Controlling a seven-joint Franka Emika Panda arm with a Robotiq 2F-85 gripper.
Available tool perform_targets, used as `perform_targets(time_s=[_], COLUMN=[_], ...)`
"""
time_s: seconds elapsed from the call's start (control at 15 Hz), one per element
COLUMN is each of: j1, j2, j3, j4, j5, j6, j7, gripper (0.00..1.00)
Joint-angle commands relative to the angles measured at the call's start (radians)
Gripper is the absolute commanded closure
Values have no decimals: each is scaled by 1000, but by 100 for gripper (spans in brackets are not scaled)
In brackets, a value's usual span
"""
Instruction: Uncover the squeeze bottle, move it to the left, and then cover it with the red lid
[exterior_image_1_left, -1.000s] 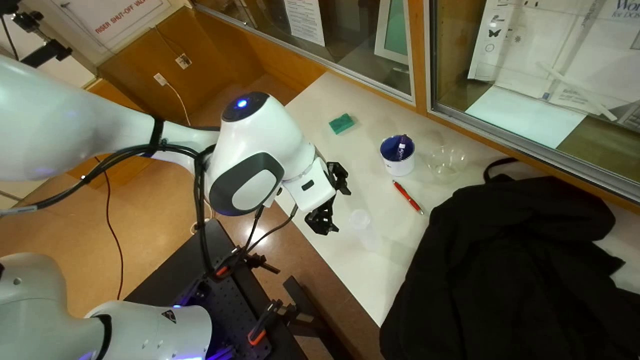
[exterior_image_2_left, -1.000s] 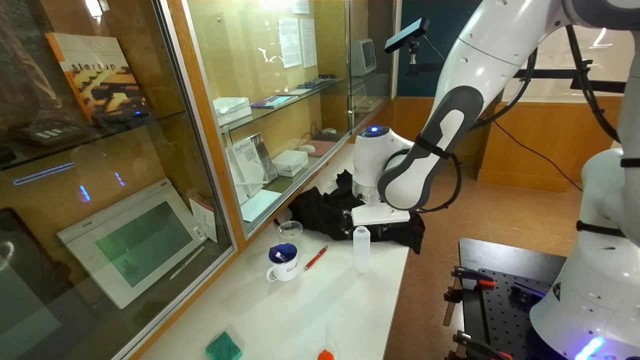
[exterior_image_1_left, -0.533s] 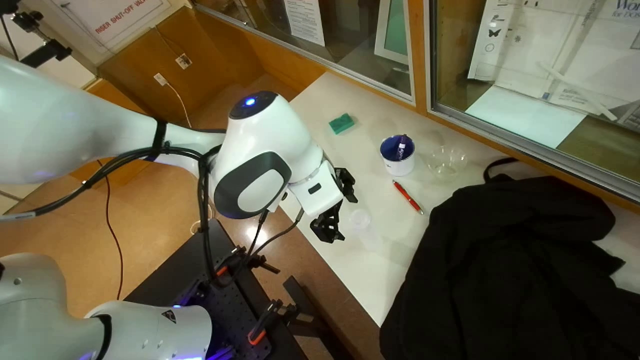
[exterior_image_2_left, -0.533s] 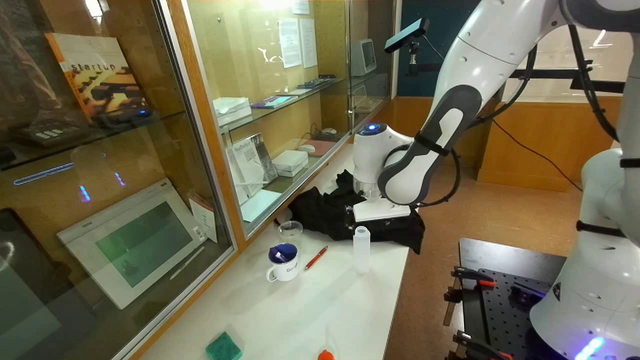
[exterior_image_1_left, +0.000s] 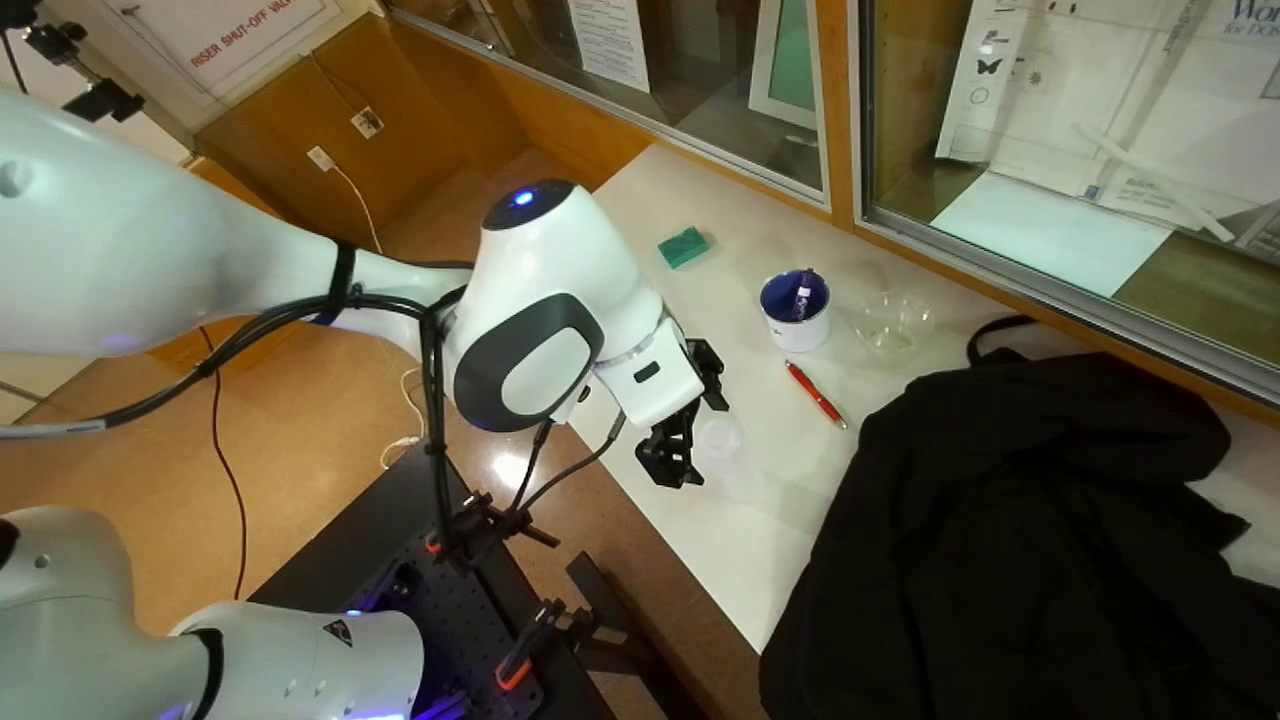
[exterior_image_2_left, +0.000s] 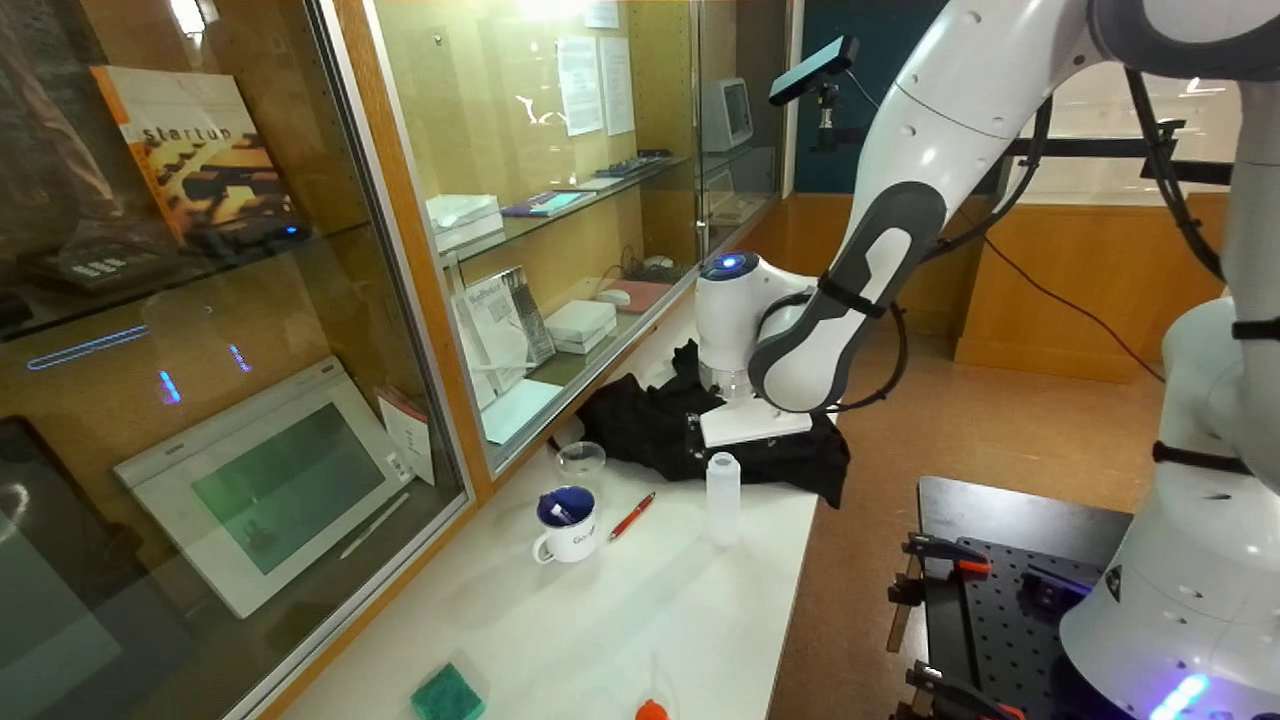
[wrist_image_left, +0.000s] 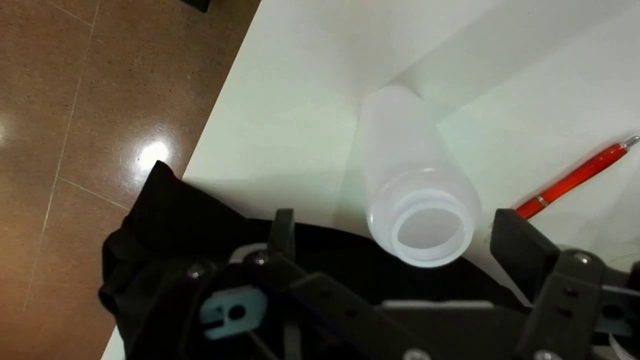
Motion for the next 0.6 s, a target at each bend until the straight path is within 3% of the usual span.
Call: perform_targets(time_s=[0.0,0.2,0.27,0.33,0.53], j1=[21,30,33,39,50], j2=[47,72,78,83,91], j3=[-13,-21,-22,-27,-33], j4=[39,48,51,54,59], j5=[-8,-2,-1,-4,-4], j6=[-27,-24,-22,-25,-25], j7=[26,21,17,20,20], gripper=[0,0,25,26,49])
